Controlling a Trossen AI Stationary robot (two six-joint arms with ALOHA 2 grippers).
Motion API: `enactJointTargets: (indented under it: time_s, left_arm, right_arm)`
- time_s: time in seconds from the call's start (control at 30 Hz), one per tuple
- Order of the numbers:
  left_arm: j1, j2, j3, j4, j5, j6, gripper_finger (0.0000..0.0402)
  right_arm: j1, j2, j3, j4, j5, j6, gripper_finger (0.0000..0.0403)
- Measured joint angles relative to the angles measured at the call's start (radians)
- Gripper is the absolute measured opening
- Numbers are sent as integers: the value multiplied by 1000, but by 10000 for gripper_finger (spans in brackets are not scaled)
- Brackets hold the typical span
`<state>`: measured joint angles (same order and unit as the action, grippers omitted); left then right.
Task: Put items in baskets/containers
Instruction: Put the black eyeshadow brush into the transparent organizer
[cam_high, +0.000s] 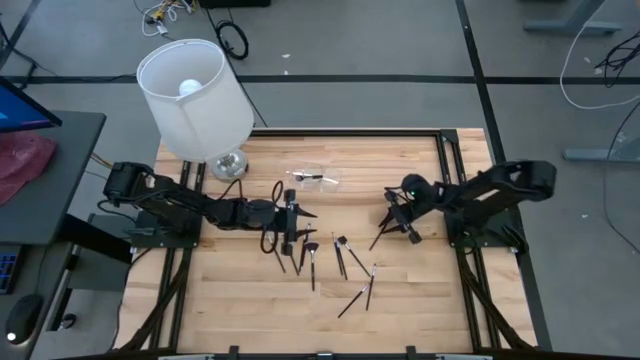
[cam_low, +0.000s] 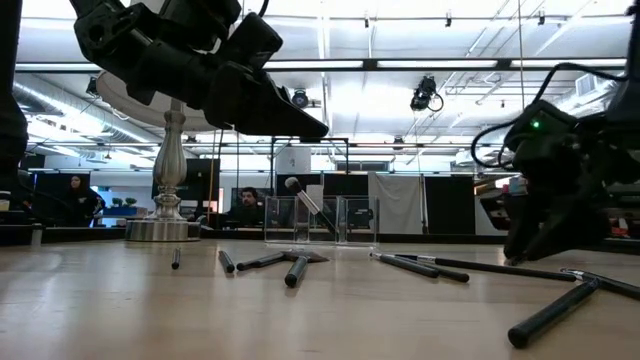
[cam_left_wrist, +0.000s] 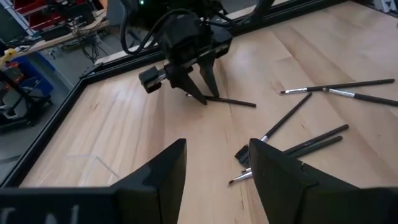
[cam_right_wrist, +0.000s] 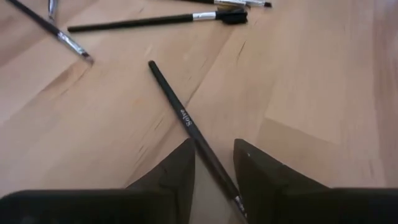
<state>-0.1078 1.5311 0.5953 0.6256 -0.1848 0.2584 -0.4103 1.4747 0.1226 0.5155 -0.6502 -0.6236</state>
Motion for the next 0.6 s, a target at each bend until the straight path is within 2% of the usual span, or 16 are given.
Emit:
enactJointTargets:
  time_s: [0.13, 0.27, 0.5, 0.6]
  left_arm:
    - [0, 0, 0, -1, 0, 0, 178]
    - [0, 0, 0, -3, 0, 0, 178]
    - [0, 0, 0, -1, -1, -15, 178]
    - [4, 0, 0, 24, 1, -70, 178]
  right_arm:
    - [-32, 111, 2, 88, -73, -63, 111]
    - [-49, 185, 3, 170, -116, -135, 88]
    - [-47, 224, 3, 252, -105, -137, 15]
    - [-47, 225, 12, 252, -84, -121, 12]
